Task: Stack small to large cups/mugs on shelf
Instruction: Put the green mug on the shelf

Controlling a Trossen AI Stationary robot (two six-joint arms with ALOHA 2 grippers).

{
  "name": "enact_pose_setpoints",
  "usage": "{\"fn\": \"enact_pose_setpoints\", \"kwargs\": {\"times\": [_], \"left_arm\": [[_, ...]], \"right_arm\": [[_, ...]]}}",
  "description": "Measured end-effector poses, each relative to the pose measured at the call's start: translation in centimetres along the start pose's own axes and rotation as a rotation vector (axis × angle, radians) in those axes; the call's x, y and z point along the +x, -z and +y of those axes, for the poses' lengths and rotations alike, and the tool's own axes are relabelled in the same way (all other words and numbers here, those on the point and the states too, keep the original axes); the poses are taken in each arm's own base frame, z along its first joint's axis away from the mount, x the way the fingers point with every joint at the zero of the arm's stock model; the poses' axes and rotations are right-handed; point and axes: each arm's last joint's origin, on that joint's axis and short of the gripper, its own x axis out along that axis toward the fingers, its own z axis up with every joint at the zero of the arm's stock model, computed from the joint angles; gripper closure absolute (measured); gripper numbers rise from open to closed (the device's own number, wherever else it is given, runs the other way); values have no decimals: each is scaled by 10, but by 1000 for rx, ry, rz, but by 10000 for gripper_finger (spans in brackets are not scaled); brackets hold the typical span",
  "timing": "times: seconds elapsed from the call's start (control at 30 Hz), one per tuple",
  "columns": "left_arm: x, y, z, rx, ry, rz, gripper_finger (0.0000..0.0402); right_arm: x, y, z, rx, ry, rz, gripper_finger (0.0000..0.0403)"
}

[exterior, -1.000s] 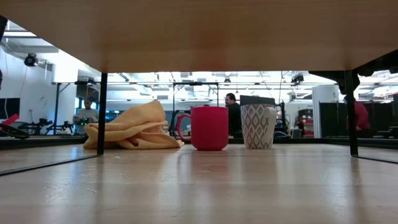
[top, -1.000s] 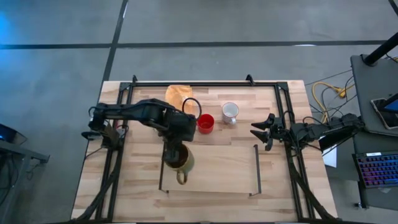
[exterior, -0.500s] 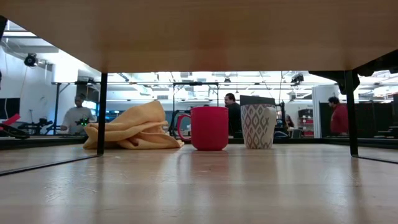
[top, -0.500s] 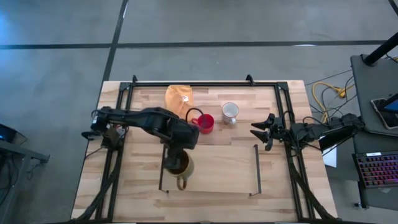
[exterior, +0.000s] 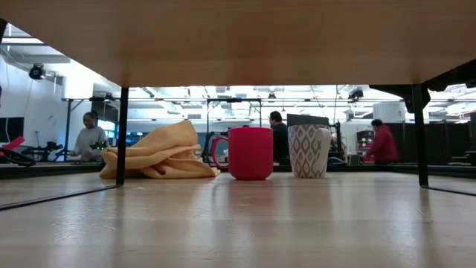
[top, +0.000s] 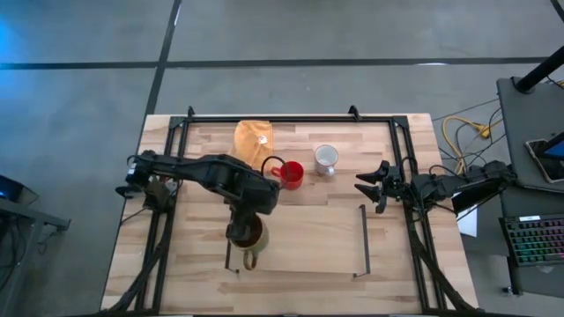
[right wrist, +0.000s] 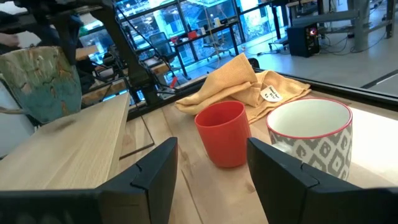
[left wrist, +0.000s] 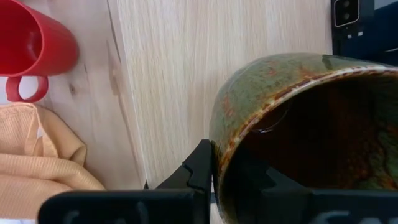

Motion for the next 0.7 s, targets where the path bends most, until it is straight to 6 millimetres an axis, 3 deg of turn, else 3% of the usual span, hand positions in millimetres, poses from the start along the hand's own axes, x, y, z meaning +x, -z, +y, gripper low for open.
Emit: {"fn": "enact_pose_setpoints", "kwargs": {"times": [0.53, 0.7], "left_arm": [[8, 0, 1, 4, -1, 27, 387], [8, 0, 1, 3, -1, 27, 387]], "right_arm": [[0, 0, 0, 0, 0, 0, 218], [0, 0, 0, -194, 0, -1, 218]]}}
